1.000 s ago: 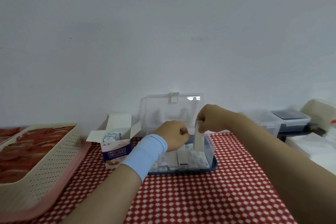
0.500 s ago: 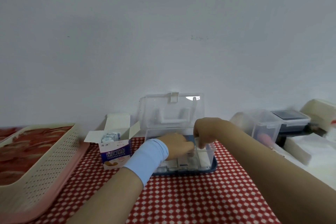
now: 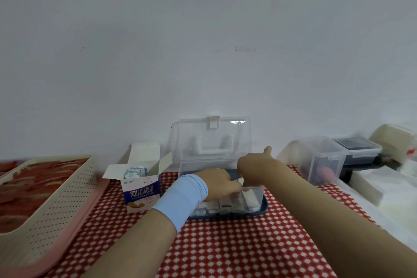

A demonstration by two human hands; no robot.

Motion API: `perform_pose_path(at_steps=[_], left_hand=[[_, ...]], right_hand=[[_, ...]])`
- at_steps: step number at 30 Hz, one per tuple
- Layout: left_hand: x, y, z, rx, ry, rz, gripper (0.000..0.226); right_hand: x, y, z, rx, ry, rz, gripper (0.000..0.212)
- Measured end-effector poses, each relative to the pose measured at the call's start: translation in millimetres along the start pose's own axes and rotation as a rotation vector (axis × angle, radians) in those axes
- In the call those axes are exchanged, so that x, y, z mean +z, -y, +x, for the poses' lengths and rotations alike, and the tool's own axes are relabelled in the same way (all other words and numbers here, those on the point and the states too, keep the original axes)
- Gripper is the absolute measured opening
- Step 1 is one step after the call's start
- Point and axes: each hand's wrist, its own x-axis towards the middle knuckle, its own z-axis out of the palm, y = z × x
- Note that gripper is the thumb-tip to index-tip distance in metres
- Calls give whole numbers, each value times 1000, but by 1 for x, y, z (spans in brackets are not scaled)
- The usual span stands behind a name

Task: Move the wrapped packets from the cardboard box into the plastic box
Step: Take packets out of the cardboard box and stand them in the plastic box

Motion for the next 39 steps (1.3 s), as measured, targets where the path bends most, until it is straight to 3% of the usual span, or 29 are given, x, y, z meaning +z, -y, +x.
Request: perform_pose_path(at_steps=[6,11,16,18,23,28,30,33,36,39], left_hand=[[2,4,3,3,-25,2,42],[-1,2,4,68,-29,49,50],[-6,-12,-2,59,63,171,56],[-4,-17,-2,44,131,222,61],[-2,-18,1,3,139,180,61],[-24,-8,-21,97,9,139,51],[-41,1,-35,129,-96,34,41],[-64,22,-57,130,-353,-98,27],[-82,51,-76,110,-596,-187,22],[-91,83,-92,20,-730,-186,21]], right_hand=[[-5,-3,-9,-51,90,-11,12],[-2,-10,-12,-126,84,102,34],[-6,-17,-10,-62,-98,159,45],[-10,-23,-11,-45,-147,199,41],[-10,-22,-20,-91,47,350,32],[-19,-23,-30,-105,80,424,27],[-32,-26,-33,-77,-38,426,23],[-57,-20,-38,-43,-277,454,38],[-79,4,-40,-159,-427,629,33],[-91,38,-40,-313,-467,848,27]])
